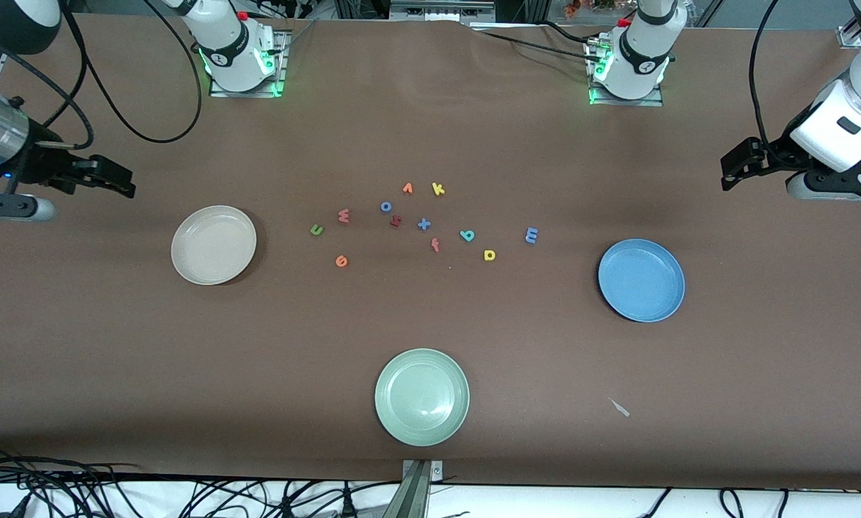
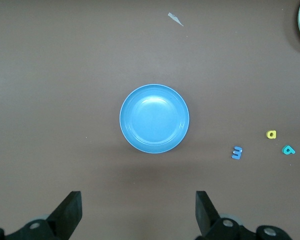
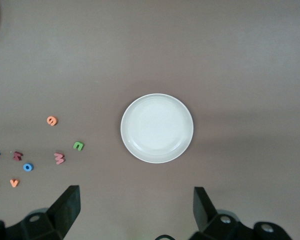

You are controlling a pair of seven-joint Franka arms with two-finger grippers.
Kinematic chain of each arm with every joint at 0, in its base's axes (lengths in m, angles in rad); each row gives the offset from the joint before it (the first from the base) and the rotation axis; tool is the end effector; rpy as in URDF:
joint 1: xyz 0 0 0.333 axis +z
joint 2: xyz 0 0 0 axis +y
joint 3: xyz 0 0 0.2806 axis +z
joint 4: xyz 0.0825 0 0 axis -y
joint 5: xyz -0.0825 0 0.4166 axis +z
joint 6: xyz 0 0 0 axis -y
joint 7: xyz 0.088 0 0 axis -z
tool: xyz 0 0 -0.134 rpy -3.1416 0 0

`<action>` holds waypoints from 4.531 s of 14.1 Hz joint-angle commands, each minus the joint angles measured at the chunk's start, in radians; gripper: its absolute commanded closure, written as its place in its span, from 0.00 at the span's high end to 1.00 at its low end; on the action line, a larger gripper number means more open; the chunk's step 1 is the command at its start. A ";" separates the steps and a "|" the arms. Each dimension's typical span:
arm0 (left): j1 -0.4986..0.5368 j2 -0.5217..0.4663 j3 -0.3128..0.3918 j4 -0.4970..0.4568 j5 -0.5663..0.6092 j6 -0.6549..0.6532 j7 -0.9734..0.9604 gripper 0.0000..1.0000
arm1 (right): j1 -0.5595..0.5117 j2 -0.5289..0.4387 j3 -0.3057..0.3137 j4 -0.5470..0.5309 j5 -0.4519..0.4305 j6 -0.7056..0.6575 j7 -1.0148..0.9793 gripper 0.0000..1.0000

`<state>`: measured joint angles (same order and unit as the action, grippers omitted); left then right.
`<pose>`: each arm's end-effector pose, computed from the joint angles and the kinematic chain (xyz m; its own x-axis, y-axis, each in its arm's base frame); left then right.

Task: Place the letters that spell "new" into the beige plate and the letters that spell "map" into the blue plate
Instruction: 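Reach both grippers down toward the scattered foam letters, then grasp yellow 'a' with the left gripper while the right gripper grasps orange 'e', then drop 'a' on the blue plate while the right gripper drops 'e' on white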

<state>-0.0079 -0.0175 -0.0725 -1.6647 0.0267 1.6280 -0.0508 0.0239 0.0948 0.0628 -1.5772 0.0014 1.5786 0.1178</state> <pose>0.5831 -0.0438 0.5298 0.9994 -0.0311 -0.0178 -0.0316 -0.9991 -0.0288 0.6044 0.0515 0.5030 0.9951 -0.0312 -0.0933 -0.0310 -0.9995 0.0037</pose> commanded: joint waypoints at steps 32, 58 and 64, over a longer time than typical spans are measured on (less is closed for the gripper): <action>-0.494 0.780 -0.021 0.091 -0.076 0.526 -0.461 0.84 | 0.424 0.520 -0.001 -0.314 -0.032 0.899 0.200 0.79; -0.164 0.654 -0.013 0.077 0.186 0.230 -0.002 0.03 | 0.430 0.519 -0.003 -0.248 -0.024 0.833 0.191 0.12; -0.104 0.686 -0.015 0.079 0.176 0.263 0.081 1.00 | 0.366 0.370 -0.072 -0.306 -0.018 0.641 -0.073 0.10</action>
<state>-0.1050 0.6681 -0.0770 -1.5858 0.1892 1.8859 0.0215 0.4068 0.5426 0.0247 -1.7908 -0.0247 2.2179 0.1489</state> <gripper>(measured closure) 0.573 0.714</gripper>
